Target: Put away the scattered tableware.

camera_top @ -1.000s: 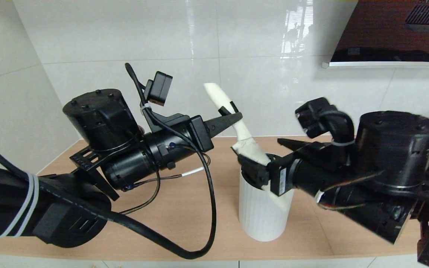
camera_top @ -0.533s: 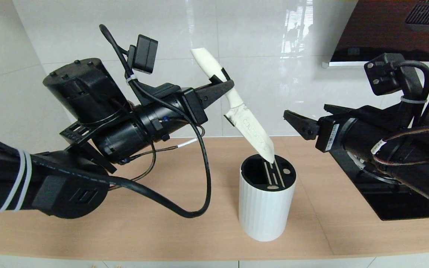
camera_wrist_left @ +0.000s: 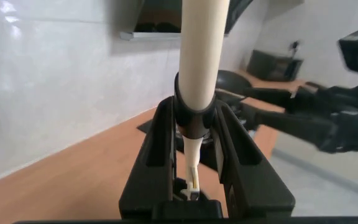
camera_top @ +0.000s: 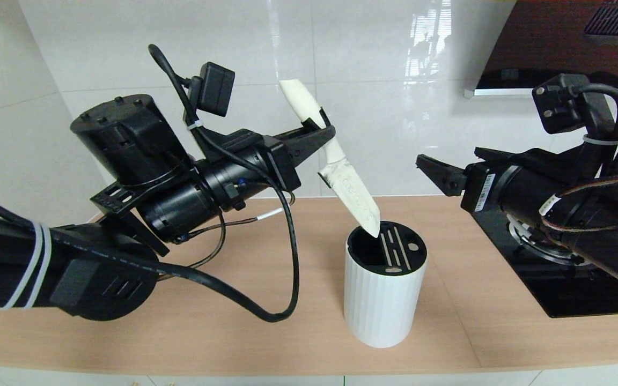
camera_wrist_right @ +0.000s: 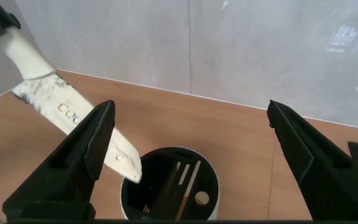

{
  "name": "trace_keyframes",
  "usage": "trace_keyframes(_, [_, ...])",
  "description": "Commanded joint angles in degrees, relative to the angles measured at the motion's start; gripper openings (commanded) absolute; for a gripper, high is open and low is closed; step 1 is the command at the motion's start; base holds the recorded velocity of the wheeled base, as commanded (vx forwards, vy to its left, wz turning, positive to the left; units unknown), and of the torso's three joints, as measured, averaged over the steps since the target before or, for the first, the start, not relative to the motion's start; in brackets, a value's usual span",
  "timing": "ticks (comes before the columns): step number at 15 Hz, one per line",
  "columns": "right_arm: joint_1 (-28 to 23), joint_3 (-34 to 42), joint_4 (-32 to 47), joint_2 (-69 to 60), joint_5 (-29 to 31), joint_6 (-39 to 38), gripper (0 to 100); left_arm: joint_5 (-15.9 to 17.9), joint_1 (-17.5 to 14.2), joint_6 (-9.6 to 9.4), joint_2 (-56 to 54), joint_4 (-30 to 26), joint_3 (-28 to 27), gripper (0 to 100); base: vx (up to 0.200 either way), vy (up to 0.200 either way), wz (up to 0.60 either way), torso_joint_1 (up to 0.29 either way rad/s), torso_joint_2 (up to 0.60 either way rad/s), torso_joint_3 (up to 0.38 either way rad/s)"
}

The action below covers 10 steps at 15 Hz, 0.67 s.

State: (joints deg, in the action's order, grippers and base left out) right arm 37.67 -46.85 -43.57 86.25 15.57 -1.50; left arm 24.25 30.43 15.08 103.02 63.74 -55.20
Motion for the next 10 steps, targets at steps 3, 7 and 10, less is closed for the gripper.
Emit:
trace_keyframes(3, [0.0,0.0,0.0,0.6,0.0,0.0,100,-0.9,2.3,-5.94,-0.2,0.1,3.1,0,0.000,0.000,0.00,0.000,0.00,0.000])
trace_keyframes(7, [0.1,0.1,0.0,0.9,0.0,0.2,100,-1.6,3.3,-9.72,1.5,0.1,3.3,0,0.000,0.000,0.00,0.000,0.00,0.000])
trace_keyframes(10, [0.1,0.2,0.0,1.2,0.0,0.2,100,-2.6,3.5,-11.48,2.2,0.1,3.3,0,0.000,0.000,0.00,0.000,0.00,0.000])
